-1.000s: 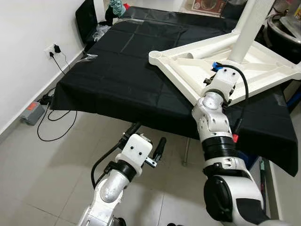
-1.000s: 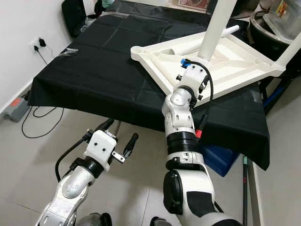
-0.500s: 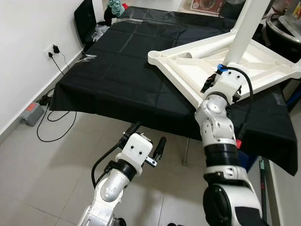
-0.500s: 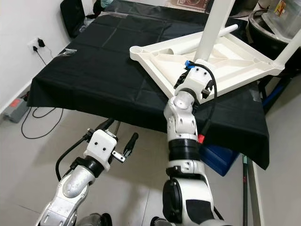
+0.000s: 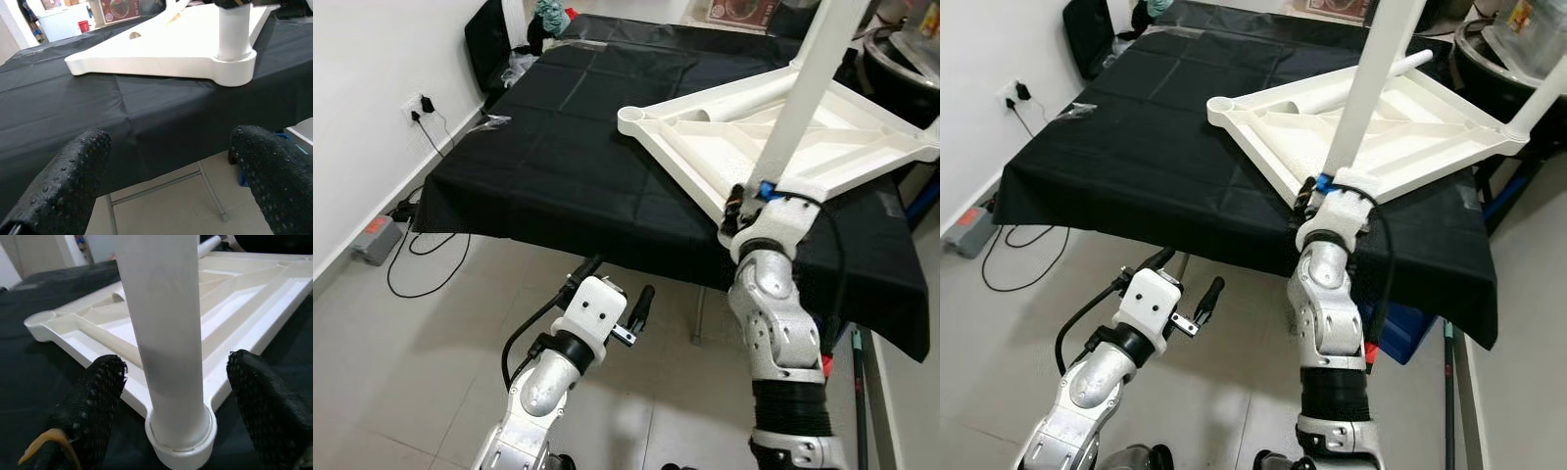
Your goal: Building children table
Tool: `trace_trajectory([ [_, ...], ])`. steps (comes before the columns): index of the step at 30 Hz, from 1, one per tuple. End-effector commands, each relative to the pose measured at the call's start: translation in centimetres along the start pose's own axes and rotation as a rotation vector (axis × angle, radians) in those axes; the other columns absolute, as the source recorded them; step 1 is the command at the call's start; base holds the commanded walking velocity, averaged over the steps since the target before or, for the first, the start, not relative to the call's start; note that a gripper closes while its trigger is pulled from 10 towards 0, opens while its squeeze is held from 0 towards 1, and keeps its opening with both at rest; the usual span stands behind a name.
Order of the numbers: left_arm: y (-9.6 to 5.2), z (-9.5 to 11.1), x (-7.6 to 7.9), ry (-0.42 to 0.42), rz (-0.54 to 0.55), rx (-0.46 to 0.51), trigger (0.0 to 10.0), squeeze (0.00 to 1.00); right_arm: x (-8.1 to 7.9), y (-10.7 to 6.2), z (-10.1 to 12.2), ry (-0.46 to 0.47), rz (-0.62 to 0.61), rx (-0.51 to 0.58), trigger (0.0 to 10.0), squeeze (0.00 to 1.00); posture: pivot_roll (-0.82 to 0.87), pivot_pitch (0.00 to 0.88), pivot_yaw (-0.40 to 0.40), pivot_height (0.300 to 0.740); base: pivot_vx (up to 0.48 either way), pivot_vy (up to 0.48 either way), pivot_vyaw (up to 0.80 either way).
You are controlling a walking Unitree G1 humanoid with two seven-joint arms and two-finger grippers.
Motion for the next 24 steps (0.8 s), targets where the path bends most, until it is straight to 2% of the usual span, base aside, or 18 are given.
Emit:
trace_trajectory([
  [1, -0.1, -0.4, 0.1, 0.001, -0.014, -0.012, 10.0, 0.00, -0.1, -0.7, -0.5, -0.002, 0.036, -0.020, 10.0, 0.00, 0.14, 0.148, -0.046, 0.740, 0.000, 0.000, 0.00],
  [4, -0.1, -0.5, 0.1, -0.003, -0.013, -0.016, 10.0, 0.00, 0.8, -1.3, -1.0, -0.027, 0.038, -0.031, 10.0, 0.00, 0.13, 0.150, -0.041, 0.740, 0.000, 0.000, 0.00],
  [5, 0.0, -0.7, 0.0, -0.008, -0.014, -0.028, 10.0, 0.00, 2.0, -2.3, -1.8, -0.105, 0.050, -0.046, 10.0, 0.00, 0.12, 0.143, -0.037, 0.740, 0.000, 0.000, 0.00],
  [6, 0.0, -0.7, 0.0, -0.008, -0.014, -0.028, 10.0, 0.00, 2.0, -2.3, -1.8, -0.105, 0.050, -0.046, 10.0, 0.00, 0.12, 0.143, -0.037, 0.740, 0.000, 0.000, 0.00],
  [7, 0.1, -1.0, 0.0, -0.015, -0.020, -0.042, 10.0, 0.00, 3.1, -3.3, -2.8, -0.182, 0.047, -0.067, 10.0, 0.00, 0.12, 0.141, -0.030, 0.740, 0.000, 0.000, 0.00],
  [8, 0.1, -1.0, 0.0, -0.015, -0.020, -0.042, 10.0, 0.00, 3.1, -3.3, -2.8, -0.182, 0.047, -0.067, 10.0, 0.00, 0.12, 0.141, -0.030, 0.740, 0.000, 0.000, 0.00],
  [10, 0.2, -1.7, 0.0, -0.046, -0.019, -0.082, 10.0, 0.00, 4.6, -5.0, -4.2, -0.334, 0.051, -0.081, 10.0, 0.00, 0.11, 0.129, -0.030, 0.740, 0.000, 0.000, 0.00],
  [11, 0.2, -1.7, 0.0, -0.046, -0.019, -0.082, 10.0, 0.00, 4.6, -5.0, -4.2, -0.334, 0.051, -0.081, 10.0, 0.00, 0.11, 0.129, -0.030, 0.740, 0.000, 0.000, 0.00],
  [13, 0.3, -2.0, -0.3, -0.058, -0.001, -0.102, 10.0, 0.00, 5.1, -6.2, -4.9, -0.397, 0.085, -0.075, 10.0, 0.00, 0.11, 0.123, -0.025, 0.740, 0.000, 0.000, 0.00],
  [14, 0.3, -2.0, -0.3, -0.058, -0.001, -0.102, 10.0, 0.00, 5.1, -6.2, -4.9, -0.397, 0.085, -0.075, 10.0, 0.00, 0.11, 0.123, -0.025, 0.740, 0.000, 0.000, 0.00],
  [15, 0.3, -2.2, -0.4, -0.063, 0.010, -0.110, 10.0, 0.00, 4.9, -6.9, -5.4, -0.400, 0.129, -0.070, 10.0, 0.00, 0.11, 0.116, -0.026, 0.740, 0.000, 0.000, 0.00],
  [17, 0.4, -2.5, -0.6, -0.082, 0.026, -0.128, 10.0, 0.00, 4.8, -7.6, -6.0, -0.414, 0.139, -0.077, 10.0, 0.00, 0.12, 0.105, -0.016, 0.740, 0.000, 0.000, 0.00],
  [24, 0.3, -2.9, -0.6, -0.125, 0.031, -0.148, 10.0, 0.00, 4.7, -7.8, -6.5, -0.397, 0.150, -0.104, 10.0, 0.00, 0.11, 0.086, -0.010, 0.740, 0.000, 0.000, -0.11],
])
Point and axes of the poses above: a point about 5 cm out from each wrist's last joint towards the gripper, its own y axis pointing out of the wrist towards the gripper, its own z axis along the axis of the wrist's last joint, x = y × z, the point moved 2 cm from there along y, pointing out of the wrist towards the gripper, and after that the axes turned 8 degrees about y, right-handed, at the moved point
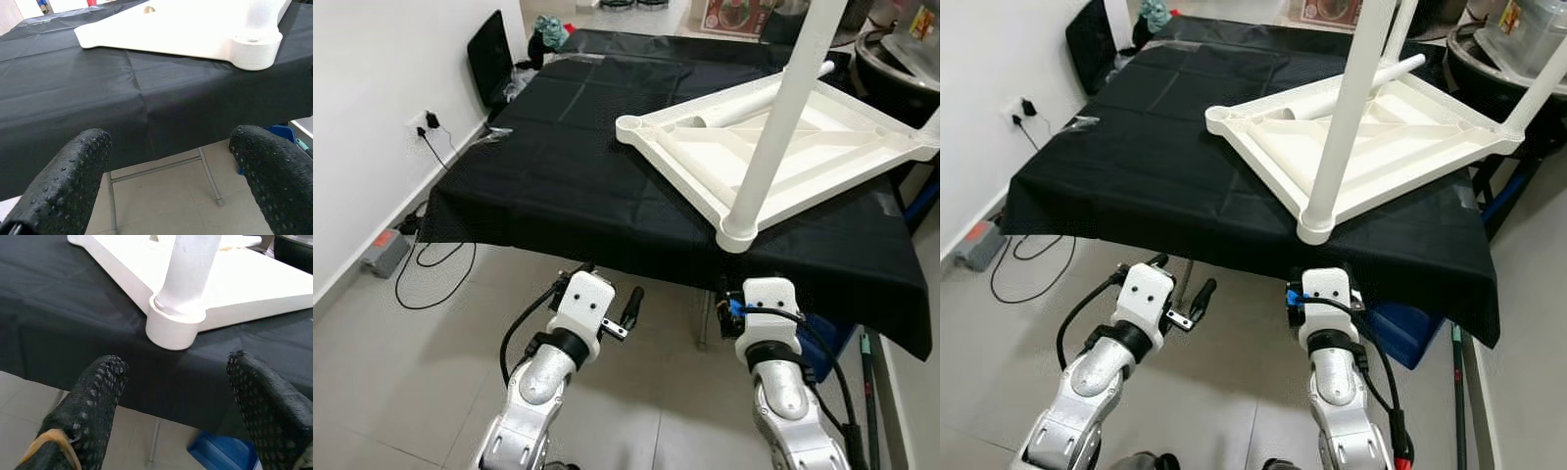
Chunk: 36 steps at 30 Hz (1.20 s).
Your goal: Building children table
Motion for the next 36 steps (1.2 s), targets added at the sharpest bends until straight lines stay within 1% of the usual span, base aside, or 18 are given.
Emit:
trace_trajectory([
  [1, -0.1, -0.7, 0.0, -0.030, 0.003, -0.031, 10.0, 0.00, -0.1, -0.3, -0.1, 0.015, 0.012, -0.003, 10.0, 0.00, 0.11, 0.086, -0.010, 0.740, 0.000, 0.000, -0.80],
  [2, -0.1, -0.8, 0.0, -0.049, -0.004, -0.035, 10.0, 0.00, -0.3, -0.4, -0.2, 0.010, 0.027, -0.005, 10.0, 0.00, 0.11, 0.077, -0.010, 0.740, 0.000, 0.000, -0.80],
  [5, -0.1, -0.9, 0.1, -0.051, -0.009, -0.039, 10.0, 0.00, -0.3, -0.5, -0.2, 0.017, 0.033, -0.004, 10.0, 0.00, 0.11, 0.071, -0.008, 0.740, 0.000, 0.000, -0.80],
  [9, -0.3, -1.1, 0.2, -0.056, -0.026, -0.048, 10.0, 0.00, -0.4, -0.9, 0.1, 0.036, 0.036, 0.034, 10.0, 0.00, 0.11, 0.062, -0.006, 0.740, 0.000, 0.480, -0.46],
  [14, -0.4, -1.3, 0.3, -0.046, -0.028, -0.054, 10.0, 0.00, -0.7, -1.1, -0.1, -0.013, 0.043, 0.039, 10.0, 0.00, 0.11, 0.050, -0.002, 0.740, 0.000, 0.480, 0.00],
  [15, -0.4, -1.3, 0.4, -0.046, -0.031, -0.056, 10.0, 0.00, -0.7, -1.0, -0.2, 0.013, 0.044, 0.031, 10.0, 0.00, 0.11, 0.043, -0.006, 0.740, 0.000, 0.480, 0.00],
  [18, -0.4, -1.3, 0.4, -0.047, -0.032, -0.057, 10.0, 0.00, -0.6, -1.0, -0.2, 0.027, 0.045, 0.029, 10.0, 0.00, 0.11, 0.045, -0.004, 0.740, 0.000, 0.480, 0.00],
  [20, -0.5, -1.4, 0.4, -0.047, -0.037, -0.058, 10.0, 0.00, -0.7, -1.0, 0.0, 0.053, 0.057, 0.033, 10.0, 0.00, 0.11, 0.041, -0.002, 0.740, 0.000, 0.480, 0.00],
  [21, -0.5, -1.4, 0.5, -0.047, -0.040, -0.058, 10.0, 0.00, -0.7, -0.9, 0.4, 0.083, 0.075, 0.049, 10.0, 0.00, 0.11, 0.036, -0.001, 0.740, 0.000, 0.480, 0.00],
  [22, -0.5, -1.4, 0.5, -0.047, -0.040, -0.058, 10.0, 0.00, -0.7, -0.9, 0.4, 0.083, 0.075, 0.049, 10.0, 0.00, 0.11, 0.036, -0.001, 0.740, 0.000, 0.480, 0.00],
  [23, -0.5, -1.4, 0.6, -0.036, -0.049, -0.052, 10.0, 0.00, -1.1, -0.6, 1.8, 0.130, 0.123, 0.092, 10.0, 0.00, 0.11, 0.037, 0.002, 0.740, 0.000, 0.000, 0.00],
  [25, -0.5, -1.4, 0.6, -0.036, -0.049, -0.052, 10.0, 0.00, -1.1, -0.6, 1.8, 0.130, 0.123, 0.092, 10.0, 0.00, 0.11, 0.037, 0.002, 0.740, 0.000, 0.000, 0.00],
  [27, -0.5, -1.3, 0.4, -0.038, -0.041, -0.050, 10.0, 0.00, -1.2, -0.2, 2.9, 0.140, 0.142, 0.124, 10.0, 0.00, 0.11, 0.045, -0.003, 0.740, 0.000, 0.000, 0.00],
  [28, -0.5, -1.3, 0.4, -0.038, -0.041, -0.050, 10.0, 0.00, -1.2, -0.2, 2.9, 0.140, 0.142, 0.124, 10.0, 0.00, 0.11, 0.045, -0.003, 0.740, 0.000, 0.000, 0.00],
  [31, -0.3, -0.8, 0.0, -0.039, -0.017, -0.038, 10.0, 0.00, -1.2, 0.4, 4.0, 0.146, 0.142, 0.152, 10.0, 0.00, 0.11, 0.054, -0.006, 0.740, 0.000, 0.000, 0.00],
  [33, 0.1, 0.4, -0.4, -0.036, 0.004, 0.006, 10.0, 0.00, -1.5, 0.7, 4.6, 0.153, 0.153, 0.156, 10.0, 0.00, 0.11, 0.061, -0.008, 0.740, 0.000, 0.000, 0.00],
  [34, 0.1, 0.4, -0.4, -0.036, 0.004, 0.006, 10.0, 0.00, -1.5, 0.7, 4.6, 0.153, 0.153, 0.156, 10.0, 0.00, 0.11, 0.061, -0.008, 0.740, 0.000, 0.000, 0.00],
  [36, 1.0, 2.3, -1.4, -0.041, 0.042, 0.061, 10.0, 0.00, -2.0, 1.4, 6.4, 0.173, 0.176, 0.196, 10.0, 0.00, 0.12, 0.071, -0.010, 0.740, 0.000, 0.000, 0.00],
])
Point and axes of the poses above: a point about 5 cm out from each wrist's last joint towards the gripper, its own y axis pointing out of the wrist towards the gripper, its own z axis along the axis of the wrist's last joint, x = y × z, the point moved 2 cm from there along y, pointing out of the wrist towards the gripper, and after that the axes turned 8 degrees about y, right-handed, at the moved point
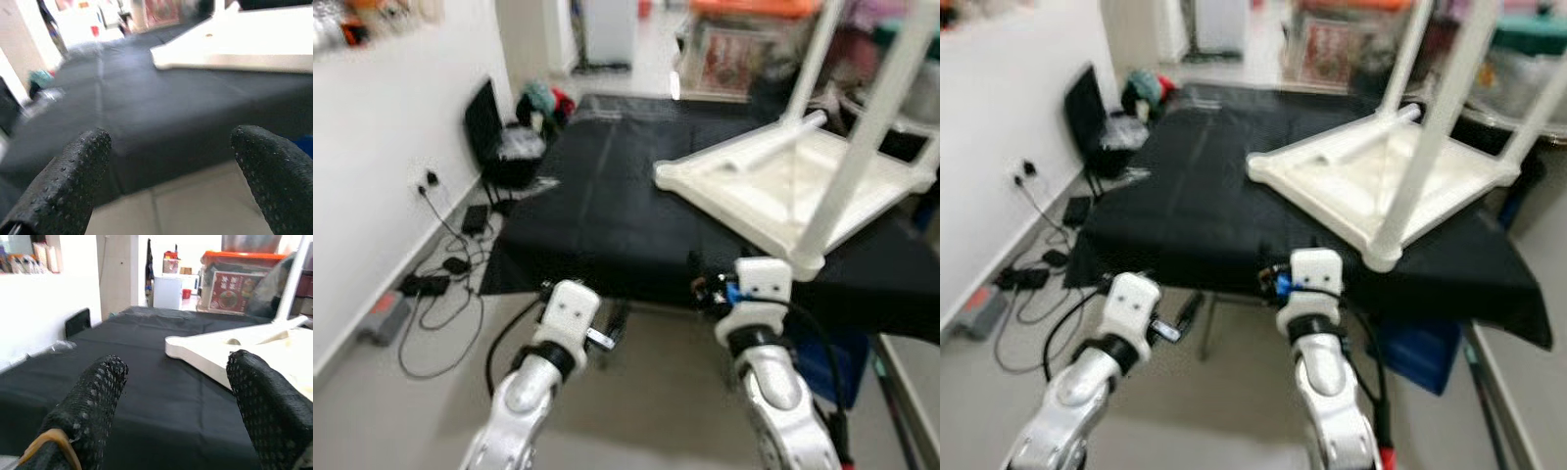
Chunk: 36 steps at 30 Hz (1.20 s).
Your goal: Building children table
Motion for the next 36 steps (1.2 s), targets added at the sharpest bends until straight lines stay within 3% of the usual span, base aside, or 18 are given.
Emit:
trace_trajectory([
  [1, 0.6, 1.3, -0.1, -0.015, 0.011, 0.039, 10.0, 0.00, 0.0, 0.4, 0.6, 0.014, 0.005, 0.009, 10.0, 0.00, 0.12, 0.071, -0.010, 0.740, 0.000, 0.000, 0.00],
  [3, 1.1, 2.5, -0.6, -0.008, 0.036, 0.082, 10.0, 0.00, -0.4, 1.4, 2.0, 0.028, 0.031, 0.051, 10.0, 0.00, 0.12, 0.079, -0.006, 0.740, 0.174, 0.000, 0.00],
  [8, 1.3, 3.1, -0.8, 0.003, 0.042, 0.104, 10.0, 0.00, -0.5, 2.8, 3.2, 0.025, 0.063, 0.092, 10.0, 0.00, 0.13, 0.096, -0.025, 0.740, 0.435, 0.000, 0.00],
  [17, 1.1, 2.9, -0.8, 0.006, 0.042, 0.098, 10.0, 0.00, -0.5, 3.2, 3.6, 0.014, 0.092, 0.103, 10.0, 0.00, 0.13, 0.101, -0.025, 0.740, 0.480, 0.000, 0.00],
  [22, 0.8, 2.4, -1.0, -0.017, 0.062, 0.064, 10.0, 0.00, -1.4, 5.7, 6.3, -0.045, 0.294, 0.137, 10.0, 0.00, 0.13, 0.113, -0.031, 0.740, 0.192, 0.000, 0.00],
  [25, 0.8, 2.2, -1.0, -0.022, 0.069, 0.054, 10.0, 0.00, -1.4, 6.8, 7.1, -0.066, 0.332, 0.130, 10.0, 0.00, 0.13, 0.116, -0.031, 0.740, 0.000, 0.000, 0.00],
  [26, 0.8, 2.1, -1.1, -0.032, 0.072, 0.051, 10.0, 0.00, -1.0, 8.0, 7.5, -0.105, 0.332, 0.097, 10.0, 0.00, 0.13, 0.118, -0.031, 0.740, 0.000, 0.000, 0.00],
  [29, 0.7, 1.9, -1.1, -0.035, 0.070, 0.039, 10.0, 0.00, -0.7, 9.1, 7.5, -0.127, 0.334, 0.052, 10.0, 0.00, 0.13, 0.119, -0.030, 0.740, 0.000, 0.000, 0.00],
  [30, 0.6, 1.8, -1.0, -0.042, 0.071, 0.032, 10.0, 0.00, -0.3, 10.2, 7.4, -0.153, 0.334, -0.009, 10.0, 0.00, 0.13, 0.120, -0.032, 0.740, 0.000, 0.000, 0.00],
  [35, 0.4, 1.5, -0.8, -0.046, 0.059, 0.017, 10.0, 0.00, 0.1, 12.0, 6.8, -0.227, 0.365, -0.130, 10.0, 0.00, 0.13, 0.133, -0.033, 0.740, 0.000, 0.000, 0.00],
  [36, 0.3, 1.5, -0.7, -0.049, 0.055, 0.014, 10.0, 0.00, 0.1, 12.5, 6.2, -0.254, 0.405, -0.203, 10.0, 0.00, 0.14, 0.144, -0.035, 0.740, 0.000, 0.000, 0.00],
])
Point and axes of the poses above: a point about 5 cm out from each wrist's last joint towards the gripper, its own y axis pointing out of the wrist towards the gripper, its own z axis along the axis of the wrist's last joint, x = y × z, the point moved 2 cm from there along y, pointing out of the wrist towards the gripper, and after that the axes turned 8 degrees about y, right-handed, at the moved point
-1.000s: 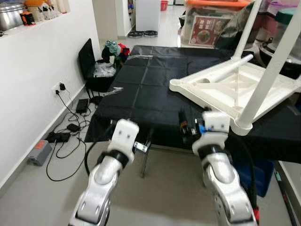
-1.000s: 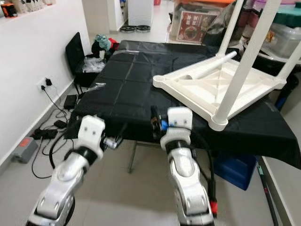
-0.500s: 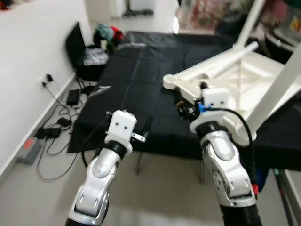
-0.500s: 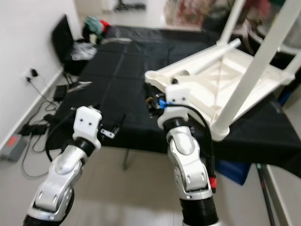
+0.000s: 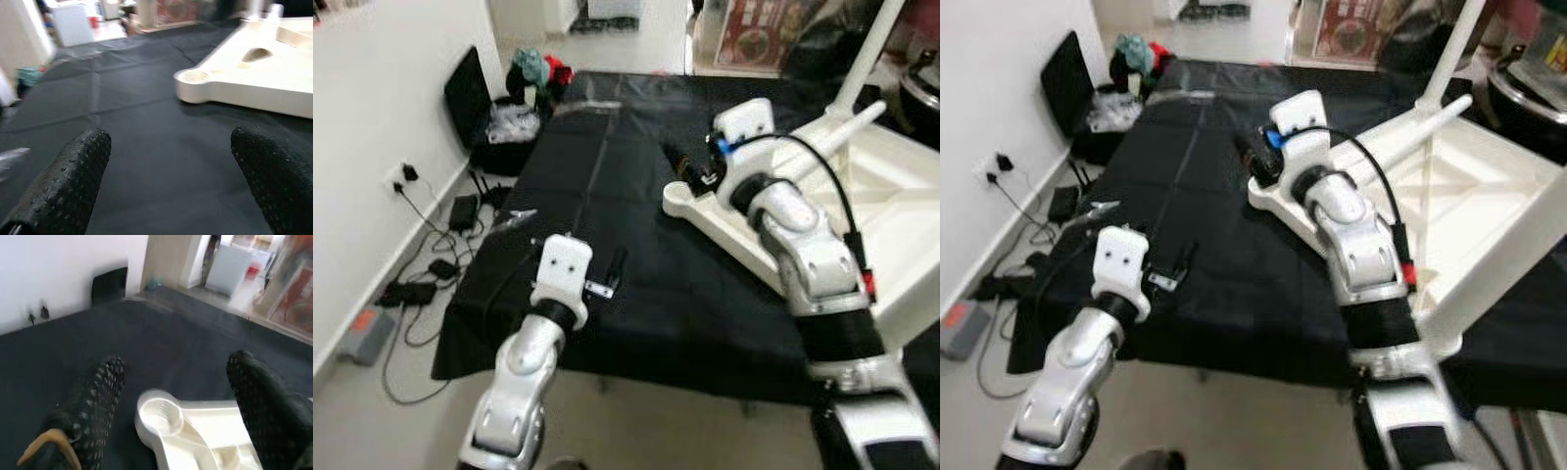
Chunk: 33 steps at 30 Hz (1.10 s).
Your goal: Building children table
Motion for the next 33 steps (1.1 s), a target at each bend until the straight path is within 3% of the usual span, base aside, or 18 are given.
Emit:
trace_trajectory([
  [1, -0.4, -0.3, 0.1, -0.015, -0.009, -0.016, 10.0, 0.00, -0.8, 0.6, 0.0, -0.017, 0.055, -0.033, 10.0, 0.00, 0.14, 0.144, -0.035, 0.740, 0.000, 0.000, 0.00],
  [3, -0.8, -0.4, 0.7, -0.028, -0.046, -0.037, 10.0, 0.00, -0.2, 1.2, -1.4, -0.064, 0.122, -0.181, 10.0, 0.00, 0.14, 0.168, -0.038, 0.740, 0.000, 0.000, 0.00],
  [9, -1.9, -0.8, 1.9, -0.059, -0.120, -0.068, 10.0, 0.00, 1.2, 1.4, -2.1, -0.089, 0.158, -0.283, 10.0, 0.00, 0.14, 0.194, -0.041, 0.740, 0.000, 0.000, 0.00],
  [12, -3.6, -0.9, 3.9, -0.121, -0.250, -0.104, 10.0, 0.00, 1.7, 1.9, -2.2, -0.091, 0.212, -0.351, 10.0, 0.00, 0.15, 0.242, -0.053, 0.740, 0.000, 0.000, 0.00],
  [24, -6.0, 0.5, 4.8, -0.170, -0.284, -0.129, 10.0, 0.00, 0.7, 3.3, -2.0, -0.159, 0.239, -0.423, 10.0, 0.00, 0.15, 0.306, -0.064, 0.740, 0.000, 0.000, 0.00],
  [33, -6.9, 1.2, 5.3, -0.184, -0.304, -0.144, 10.0, 0.00, 1.0, 3.5, -2.1, -0.193, 0.200, -0.459, 10.0, 0.00, 0.14, 0.329, -0.075, 0.740, 0.000, 0.000, 0.00],
])
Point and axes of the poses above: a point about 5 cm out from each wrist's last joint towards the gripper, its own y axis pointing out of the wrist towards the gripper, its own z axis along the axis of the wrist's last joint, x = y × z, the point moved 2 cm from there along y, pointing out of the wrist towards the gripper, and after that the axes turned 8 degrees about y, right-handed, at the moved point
